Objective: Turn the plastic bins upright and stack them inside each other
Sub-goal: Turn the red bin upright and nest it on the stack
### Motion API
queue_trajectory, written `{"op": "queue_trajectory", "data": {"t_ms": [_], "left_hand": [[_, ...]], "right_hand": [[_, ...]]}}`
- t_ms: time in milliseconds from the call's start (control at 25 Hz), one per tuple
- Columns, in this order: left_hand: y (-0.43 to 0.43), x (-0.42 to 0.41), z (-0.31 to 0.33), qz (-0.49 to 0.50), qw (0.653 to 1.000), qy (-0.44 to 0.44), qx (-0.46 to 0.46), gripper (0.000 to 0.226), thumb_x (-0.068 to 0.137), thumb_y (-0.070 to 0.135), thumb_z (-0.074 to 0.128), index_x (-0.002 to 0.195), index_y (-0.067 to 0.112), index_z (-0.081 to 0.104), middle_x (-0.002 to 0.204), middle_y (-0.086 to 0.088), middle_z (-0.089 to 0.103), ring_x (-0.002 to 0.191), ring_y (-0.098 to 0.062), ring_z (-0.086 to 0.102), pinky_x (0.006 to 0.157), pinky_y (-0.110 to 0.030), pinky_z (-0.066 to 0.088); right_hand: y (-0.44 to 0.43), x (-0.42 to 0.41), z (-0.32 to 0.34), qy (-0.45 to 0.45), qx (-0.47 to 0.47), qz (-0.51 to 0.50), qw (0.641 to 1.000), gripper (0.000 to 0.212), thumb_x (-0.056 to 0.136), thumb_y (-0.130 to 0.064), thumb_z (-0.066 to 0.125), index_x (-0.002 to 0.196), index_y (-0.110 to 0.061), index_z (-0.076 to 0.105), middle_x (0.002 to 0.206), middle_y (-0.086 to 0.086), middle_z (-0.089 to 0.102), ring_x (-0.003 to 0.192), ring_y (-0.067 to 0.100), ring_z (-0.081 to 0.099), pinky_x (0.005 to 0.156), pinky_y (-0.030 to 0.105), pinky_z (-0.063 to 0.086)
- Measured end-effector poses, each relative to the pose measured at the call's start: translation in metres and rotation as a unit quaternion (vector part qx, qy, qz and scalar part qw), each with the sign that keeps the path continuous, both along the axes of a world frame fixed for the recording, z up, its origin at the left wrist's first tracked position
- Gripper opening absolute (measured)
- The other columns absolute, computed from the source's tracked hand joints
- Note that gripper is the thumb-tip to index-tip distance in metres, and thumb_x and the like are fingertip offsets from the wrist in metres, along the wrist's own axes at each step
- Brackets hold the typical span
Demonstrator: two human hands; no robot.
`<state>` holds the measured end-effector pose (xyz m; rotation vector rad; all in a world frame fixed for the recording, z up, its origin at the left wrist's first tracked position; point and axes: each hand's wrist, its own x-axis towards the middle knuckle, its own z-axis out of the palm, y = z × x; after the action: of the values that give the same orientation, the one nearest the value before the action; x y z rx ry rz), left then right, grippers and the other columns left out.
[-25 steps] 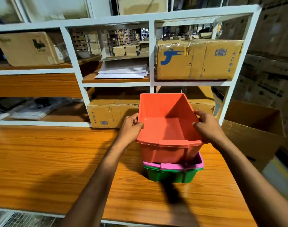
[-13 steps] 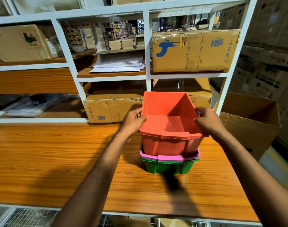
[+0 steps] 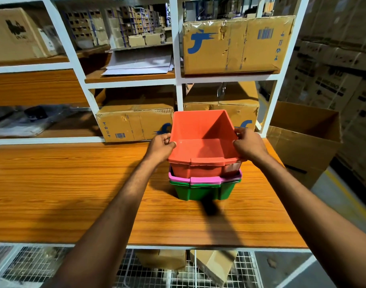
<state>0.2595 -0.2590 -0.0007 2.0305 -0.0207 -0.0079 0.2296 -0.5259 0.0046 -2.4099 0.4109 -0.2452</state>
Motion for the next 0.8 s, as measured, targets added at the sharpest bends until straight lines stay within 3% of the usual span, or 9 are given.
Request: {"op": "queue_trajectory", "data": {"t_ms": [240,360,520,800], "left_hand": [[0.002,0.0,-0.02,0.01,0.999,-0.007,0.049,0.037,0.092,0.011,0.063,0.129,0.017,0.069,0.114,-0.002,0.077,0.102,-0.022,0.073,0.095,-0.045,0.058],[0.0,-0.002,-0.022,0.014,0.997,-0.01,0.069,0.04,0.093,0.015,0.063,0.132,0.019,0.067,0.12,-0.002,0.075,0.106,-0.022,0.072,0.097,-0.043,0.058],[0.001,-0.001,-0.034,0.036,0.993,-0.018,0.107,0.045,0.091,0.021,0.07,0.135,0.017,0.064,0.133,0.0,0.067,0.113,-0.023,0.068,0.097,-0.044,0.057],[0.0,-0.005,-0.046,0.038,0.991,-0.003,0.131,0.05,0.096,0.021,0.065,0.144,0.015,0.056,0.145,-0.002,0.061,0.126,-0.025,0.062,0.103,-0.039,0.053]], "right_hand": [[0.008,-0.004,-0.016,0.004,-0.015,0.005,1.0,0.055,0.081,-0.021,0.053,0.134,-0.02,0.065,0.113,0.015,0.077,0.099,0.038,0.071,0.085,0.045,0.06],[0.01,-0.008,-0.019,0.004,-0.026,0.009,1.0,0.059,0.074,-0.028,0.045,0.127,-0.018,0.067,0.112,0.017,0.076,0.096,0.041,0.07,0.081,0.048,0.06],[0.015,-0.014,-0.026,0.008,-0.037,0.011,0.999,0.058,0.071,-0.031,0.042,0.123,-0.018,0.064,0.113,0.018,0.075,0.1,0.043,0.069,0.076,0.041,0.054],[0.018,-0.011,-0.041,0.019,-0.051,0.019,0.998,0.052,0.083,-0.016,0.05,0.134,-0.022,0.057,0.114,0.015,0.074,0.099,0.041,0.069,0.077,0.042,0.056]]}}
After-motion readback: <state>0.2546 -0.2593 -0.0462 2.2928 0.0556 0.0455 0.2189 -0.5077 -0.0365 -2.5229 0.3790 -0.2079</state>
